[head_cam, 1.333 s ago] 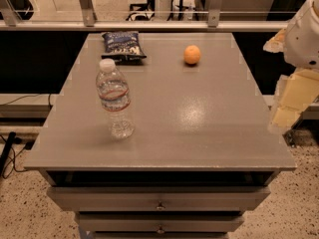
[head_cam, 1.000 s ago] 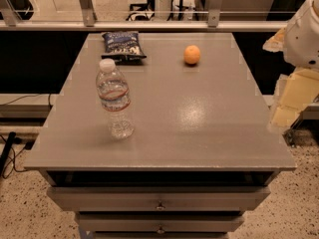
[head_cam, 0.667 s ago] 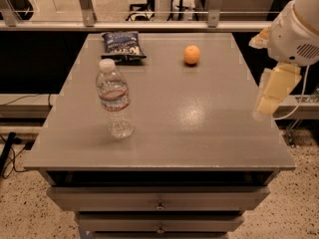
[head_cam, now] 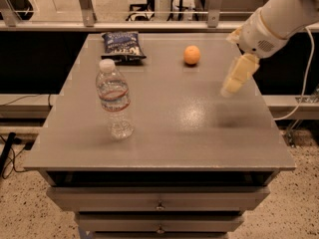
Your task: Move orange near water bottle
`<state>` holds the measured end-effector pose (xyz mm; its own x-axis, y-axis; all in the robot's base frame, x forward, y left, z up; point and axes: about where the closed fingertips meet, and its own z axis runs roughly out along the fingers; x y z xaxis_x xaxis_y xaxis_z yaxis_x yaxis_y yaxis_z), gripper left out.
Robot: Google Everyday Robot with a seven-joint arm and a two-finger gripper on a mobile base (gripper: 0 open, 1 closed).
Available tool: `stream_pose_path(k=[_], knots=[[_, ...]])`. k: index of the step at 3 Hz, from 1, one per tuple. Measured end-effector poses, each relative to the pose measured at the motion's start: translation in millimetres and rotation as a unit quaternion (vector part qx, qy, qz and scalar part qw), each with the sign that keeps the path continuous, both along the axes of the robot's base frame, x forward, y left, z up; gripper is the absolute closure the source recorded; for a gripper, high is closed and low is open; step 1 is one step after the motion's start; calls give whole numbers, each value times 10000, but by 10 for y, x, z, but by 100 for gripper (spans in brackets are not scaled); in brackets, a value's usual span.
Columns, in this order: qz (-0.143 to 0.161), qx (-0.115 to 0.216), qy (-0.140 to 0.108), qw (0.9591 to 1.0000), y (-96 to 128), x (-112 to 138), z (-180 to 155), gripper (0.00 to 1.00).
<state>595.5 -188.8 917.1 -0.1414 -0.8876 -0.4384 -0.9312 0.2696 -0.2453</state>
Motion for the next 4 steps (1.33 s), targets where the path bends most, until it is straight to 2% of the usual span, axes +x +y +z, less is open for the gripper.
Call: stream_pose_path(k=[1, 2, 3, 4], knots=[[-213, 402, -34, 9990, 179, 434, -99, 0], [-496, 739, -15, 9960, 326, 864, -153, 0], [-824, 1100, 63, 9905, 392, 1232, -179, 0], [-1071, 1394, 191, 9842, 436, 1476, -191, 0]])
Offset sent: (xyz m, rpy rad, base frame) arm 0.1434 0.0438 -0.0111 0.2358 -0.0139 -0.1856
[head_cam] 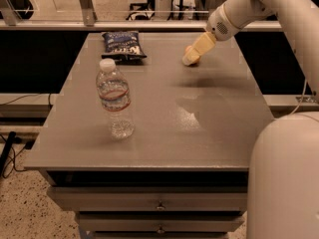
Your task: Move orange near water bottle
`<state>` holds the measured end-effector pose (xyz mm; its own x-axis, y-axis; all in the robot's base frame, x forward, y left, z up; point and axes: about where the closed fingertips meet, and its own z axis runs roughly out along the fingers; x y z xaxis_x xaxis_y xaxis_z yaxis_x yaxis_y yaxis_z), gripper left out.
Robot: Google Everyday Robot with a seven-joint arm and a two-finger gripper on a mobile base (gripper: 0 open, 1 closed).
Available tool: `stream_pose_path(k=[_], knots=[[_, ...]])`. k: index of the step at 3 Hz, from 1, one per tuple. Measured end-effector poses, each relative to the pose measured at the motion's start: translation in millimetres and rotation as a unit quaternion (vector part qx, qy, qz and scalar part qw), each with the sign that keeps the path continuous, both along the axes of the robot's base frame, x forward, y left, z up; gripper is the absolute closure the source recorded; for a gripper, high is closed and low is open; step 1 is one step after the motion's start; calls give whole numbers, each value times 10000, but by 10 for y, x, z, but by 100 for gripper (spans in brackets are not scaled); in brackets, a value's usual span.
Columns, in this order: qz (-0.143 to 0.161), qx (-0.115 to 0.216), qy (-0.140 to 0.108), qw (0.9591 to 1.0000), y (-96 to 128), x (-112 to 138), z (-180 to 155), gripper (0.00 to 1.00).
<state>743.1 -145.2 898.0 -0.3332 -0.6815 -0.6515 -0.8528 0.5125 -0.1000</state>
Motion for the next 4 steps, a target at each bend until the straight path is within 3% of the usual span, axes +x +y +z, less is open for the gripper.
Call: stream_pose_path(k=[3, 4], knots=[[-299, 238, 464, 9982, -31, 232, -178, 0], [-274, 181, 448, 9985, 66, 325, -341, 3]])
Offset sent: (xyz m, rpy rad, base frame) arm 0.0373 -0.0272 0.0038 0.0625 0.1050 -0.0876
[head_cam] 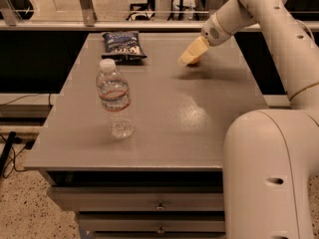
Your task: Move orange near water bottle
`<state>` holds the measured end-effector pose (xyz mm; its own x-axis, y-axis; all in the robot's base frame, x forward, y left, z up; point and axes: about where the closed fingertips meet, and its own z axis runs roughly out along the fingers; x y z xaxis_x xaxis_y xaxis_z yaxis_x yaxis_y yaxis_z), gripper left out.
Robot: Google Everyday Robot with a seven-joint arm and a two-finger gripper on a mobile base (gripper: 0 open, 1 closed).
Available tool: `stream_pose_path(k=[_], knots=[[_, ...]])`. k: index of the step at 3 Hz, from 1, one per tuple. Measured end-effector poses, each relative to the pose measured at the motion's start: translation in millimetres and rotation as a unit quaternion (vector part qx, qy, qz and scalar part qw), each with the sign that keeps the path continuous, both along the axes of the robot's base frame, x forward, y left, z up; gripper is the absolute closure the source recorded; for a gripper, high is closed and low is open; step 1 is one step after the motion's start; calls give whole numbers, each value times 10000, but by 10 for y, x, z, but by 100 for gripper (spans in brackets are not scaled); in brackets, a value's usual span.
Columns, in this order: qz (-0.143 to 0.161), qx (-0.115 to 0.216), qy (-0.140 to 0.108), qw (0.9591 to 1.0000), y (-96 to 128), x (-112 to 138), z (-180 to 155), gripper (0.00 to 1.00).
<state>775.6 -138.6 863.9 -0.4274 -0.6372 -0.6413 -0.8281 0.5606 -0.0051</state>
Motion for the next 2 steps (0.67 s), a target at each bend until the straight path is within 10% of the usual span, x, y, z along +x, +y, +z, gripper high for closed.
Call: stream_pose_path(k=[2], knots=[[-32, 24, -15, 10000, 151, 47, -178, 49]])
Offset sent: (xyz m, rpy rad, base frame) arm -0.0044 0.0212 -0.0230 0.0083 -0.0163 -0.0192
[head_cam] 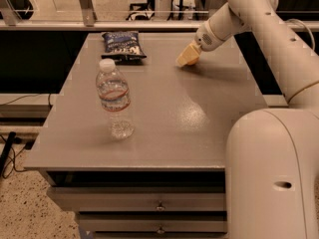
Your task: Move orange near water bottle
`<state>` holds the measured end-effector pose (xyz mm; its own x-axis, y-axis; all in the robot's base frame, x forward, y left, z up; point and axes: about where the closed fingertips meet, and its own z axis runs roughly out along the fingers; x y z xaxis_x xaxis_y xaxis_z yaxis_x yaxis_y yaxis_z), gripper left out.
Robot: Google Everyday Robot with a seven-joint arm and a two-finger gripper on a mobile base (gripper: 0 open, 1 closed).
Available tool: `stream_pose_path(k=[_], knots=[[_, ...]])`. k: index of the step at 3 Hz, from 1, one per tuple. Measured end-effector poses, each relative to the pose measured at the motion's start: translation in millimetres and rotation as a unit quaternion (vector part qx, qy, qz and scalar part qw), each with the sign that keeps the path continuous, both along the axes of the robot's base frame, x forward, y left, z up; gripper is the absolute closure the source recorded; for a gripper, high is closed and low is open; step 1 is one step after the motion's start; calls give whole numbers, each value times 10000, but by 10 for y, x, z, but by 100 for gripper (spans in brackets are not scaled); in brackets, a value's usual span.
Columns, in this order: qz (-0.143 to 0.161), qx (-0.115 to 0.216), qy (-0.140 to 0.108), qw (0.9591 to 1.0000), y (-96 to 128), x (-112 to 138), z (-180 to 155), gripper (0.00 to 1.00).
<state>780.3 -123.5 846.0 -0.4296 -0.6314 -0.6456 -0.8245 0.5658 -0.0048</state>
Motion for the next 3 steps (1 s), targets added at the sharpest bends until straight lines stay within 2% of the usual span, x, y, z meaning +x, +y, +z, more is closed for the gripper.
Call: stream_pose_path(k=[1, 2, 3], knots=[[168, 123, -191, 9996, -11, -126, 241, 80], [538, 346, -165, 9978, 12, -386, 470, 100], [1281, 652, 66, 9896, 7, -931, 557, 100]])
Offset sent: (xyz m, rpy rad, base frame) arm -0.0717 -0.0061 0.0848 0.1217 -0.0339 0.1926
